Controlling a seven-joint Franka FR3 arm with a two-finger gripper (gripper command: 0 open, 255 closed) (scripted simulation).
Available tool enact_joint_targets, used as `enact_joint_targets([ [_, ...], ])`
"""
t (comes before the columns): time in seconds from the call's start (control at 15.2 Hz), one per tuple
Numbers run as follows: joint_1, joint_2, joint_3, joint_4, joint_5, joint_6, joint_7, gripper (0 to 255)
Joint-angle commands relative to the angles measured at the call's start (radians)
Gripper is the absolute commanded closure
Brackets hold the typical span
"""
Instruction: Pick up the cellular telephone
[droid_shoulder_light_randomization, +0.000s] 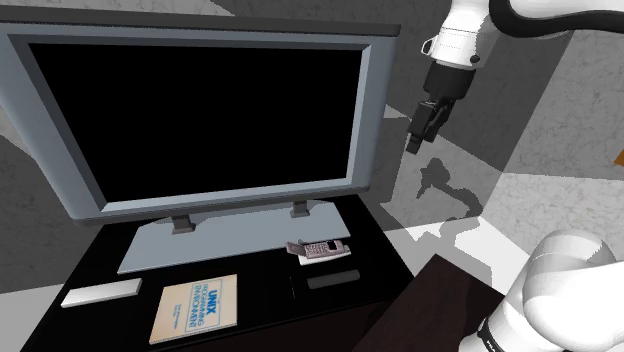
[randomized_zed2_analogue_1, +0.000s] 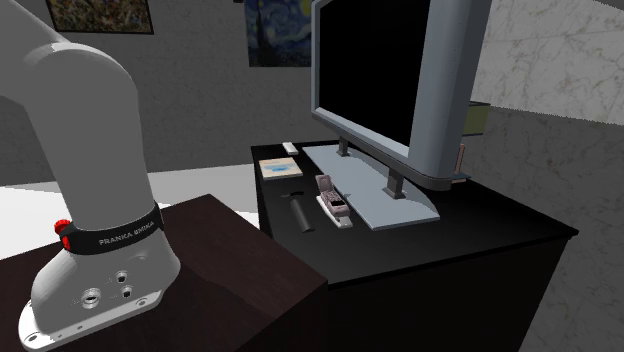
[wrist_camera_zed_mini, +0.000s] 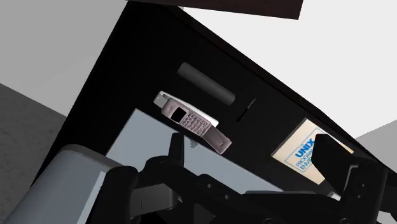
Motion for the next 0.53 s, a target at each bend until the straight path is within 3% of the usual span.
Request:
enact_joint_targets([
  [0.0, 0.000, 0.000, 0.000, 0.000, 0.000, 0.000, 0.000, 0],
  [0.46, 0.029, 0.103, -0.044, -0.142, -0.031, 0.224, -0.140, 0],
])
